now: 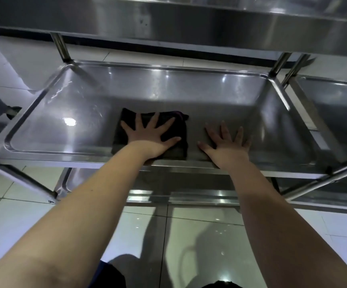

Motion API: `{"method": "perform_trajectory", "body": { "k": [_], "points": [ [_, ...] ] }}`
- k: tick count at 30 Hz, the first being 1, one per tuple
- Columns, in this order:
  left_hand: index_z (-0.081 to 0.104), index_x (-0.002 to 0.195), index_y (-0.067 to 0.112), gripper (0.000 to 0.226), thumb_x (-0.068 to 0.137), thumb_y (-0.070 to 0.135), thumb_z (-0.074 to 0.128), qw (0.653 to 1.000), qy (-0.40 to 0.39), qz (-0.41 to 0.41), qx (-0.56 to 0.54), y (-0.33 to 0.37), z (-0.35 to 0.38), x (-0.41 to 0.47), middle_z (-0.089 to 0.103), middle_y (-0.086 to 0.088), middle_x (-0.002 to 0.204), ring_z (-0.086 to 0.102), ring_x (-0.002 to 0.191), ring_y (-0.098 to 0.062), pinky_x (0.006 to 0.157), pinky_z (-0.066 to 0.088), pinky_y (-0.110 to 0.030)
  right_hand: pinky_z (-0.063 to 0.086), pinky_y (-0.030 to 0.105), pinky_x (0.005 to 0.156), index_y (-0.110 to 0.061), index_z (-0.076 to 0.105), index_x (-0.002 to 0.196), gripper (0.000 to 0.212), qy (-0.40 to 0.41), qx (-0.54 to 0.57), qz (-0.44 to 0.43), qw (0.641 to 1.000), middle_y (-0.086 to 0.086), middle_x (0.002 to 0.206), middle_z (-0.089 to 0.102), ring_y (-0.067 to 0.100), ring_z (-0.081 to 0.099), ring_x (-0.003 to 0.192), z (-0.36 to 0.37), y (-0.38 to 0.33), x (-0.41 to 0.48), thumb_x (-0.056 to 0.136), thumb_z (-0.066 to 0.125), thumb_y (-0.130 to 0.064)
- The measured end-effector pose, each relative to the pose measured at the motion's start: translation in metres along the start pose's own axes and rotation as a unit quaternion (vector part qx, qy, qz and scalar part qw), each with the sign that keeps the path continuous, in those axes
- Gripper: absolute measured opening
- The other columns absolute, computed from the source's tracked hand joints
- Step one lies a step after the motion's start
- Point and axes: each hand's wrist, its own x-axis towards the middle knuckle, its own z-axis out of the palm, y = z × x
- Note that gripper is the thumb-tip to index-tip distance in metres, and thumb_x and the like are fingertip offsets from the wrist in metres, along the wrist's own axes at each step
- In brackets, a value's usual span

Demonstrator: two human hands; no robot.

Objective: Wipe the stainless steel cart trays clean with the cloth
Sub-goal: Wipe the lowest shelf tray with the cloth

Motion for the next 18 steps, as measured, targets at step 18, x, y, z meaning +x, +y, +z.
{"method": "perform_trajectory", "body": {
  "k": [18],
  "points": [
    [-0.013,0.137,0.07,0.077,0.068,0.096,0.009,0.999,-0.016,-0.043,0.0,-0.065,-0.011,-0.014,-0.012,0.016,0.163,-0.015,0.148,-0.038,0.105,-0.006,-0.076,-0.012,0.066,0.111,-0.066,-0.012,0.14,0.07,-0.011,0.001,0.011,1.0,-0.015,0.162,-0.015,0.039,-0.018,0.146,-0.005,-0.005,-0.003,0.078,0.013,-0.088]
  ]
}}
